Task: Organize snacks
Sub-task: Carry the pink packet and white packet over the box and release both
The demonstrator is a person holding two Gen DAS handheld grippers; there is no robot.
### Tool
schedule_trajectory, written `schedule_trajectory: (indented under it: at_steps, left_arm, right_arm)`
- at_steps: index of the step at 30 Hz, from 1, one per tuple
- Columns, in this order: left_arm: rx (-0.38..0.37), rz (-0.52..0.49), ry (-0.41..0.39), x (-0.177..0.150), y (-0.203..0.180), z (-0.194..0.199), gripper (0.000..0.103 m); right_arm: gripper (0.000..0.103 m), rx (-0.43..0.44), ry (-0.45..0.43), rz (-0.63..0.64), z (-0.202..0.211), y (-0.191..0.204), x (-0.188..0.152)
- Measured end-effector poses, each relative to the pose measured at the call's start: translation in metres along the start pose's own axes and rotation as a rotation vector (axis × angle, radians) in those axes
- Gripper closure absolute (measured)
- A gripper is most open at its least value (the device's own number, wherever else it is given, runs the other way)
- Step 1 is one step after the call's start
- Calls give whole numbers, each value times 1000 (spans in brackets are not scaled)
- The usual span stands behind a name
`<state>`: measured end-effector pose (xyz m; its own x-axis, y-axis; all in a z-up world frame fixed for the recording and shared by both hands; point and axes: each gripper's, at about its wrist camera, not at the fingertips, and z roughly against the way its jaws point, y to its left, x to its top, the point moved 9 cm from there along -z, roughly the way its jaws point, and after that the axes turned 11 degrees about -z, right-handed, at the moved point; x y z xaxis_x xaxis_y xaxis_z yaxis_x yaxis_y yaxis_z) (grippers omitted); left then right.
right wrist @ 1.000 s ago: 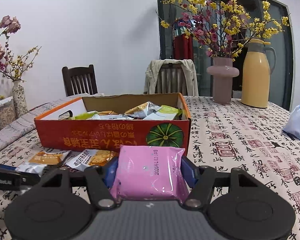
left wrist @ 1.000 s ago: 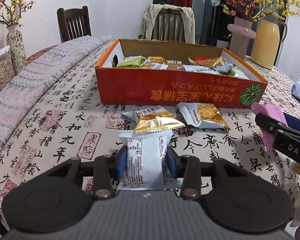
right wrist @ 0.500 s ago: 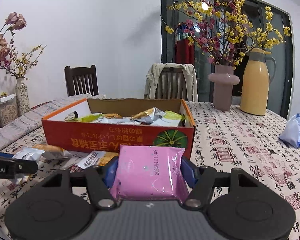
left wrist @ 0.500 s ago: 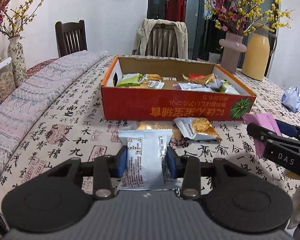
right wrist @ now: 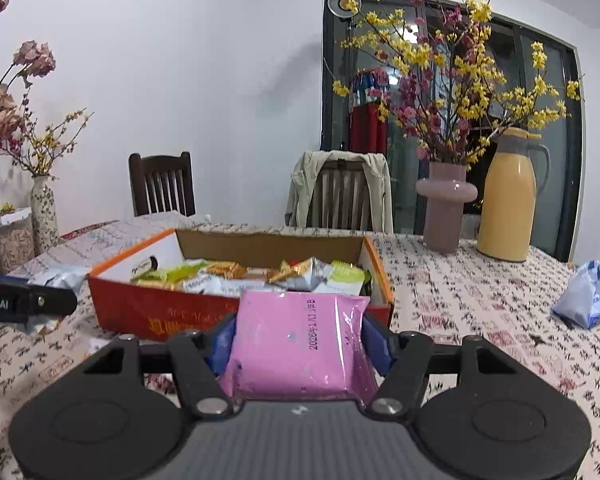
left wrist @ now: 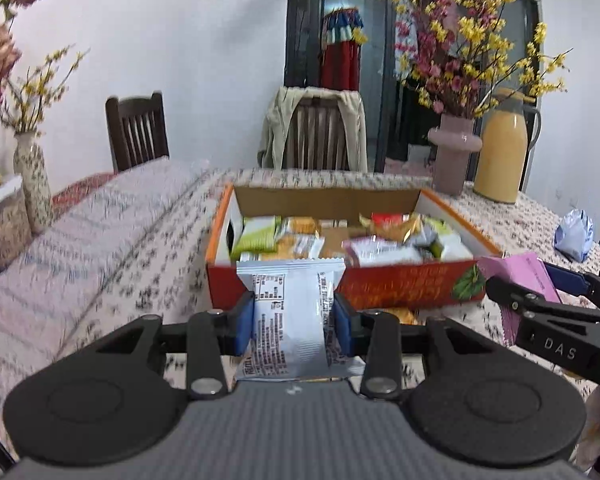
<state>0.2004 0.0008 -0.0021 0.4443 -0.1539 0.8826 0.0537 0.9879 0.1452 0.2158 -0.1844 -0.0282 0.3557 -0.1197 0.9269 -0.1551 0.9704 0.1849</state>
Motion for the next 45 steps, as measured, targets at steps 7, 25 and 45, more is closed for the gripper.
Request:
schedule_trajectory:
  at_steps: [7,25,45]
  left_arm:
    - [8,-25,-70,33,0,-5,62]
    - [43,-7,-126,96,21,-57,62]
    - [65,75,-37,77,47,-163,62]
  right_arm:
    - [38,-9,-43,1,-11,3,25]
    - [38,-12,-89,17,-71,22,81]
    - [38,-39,71,-20,-173,15,53]
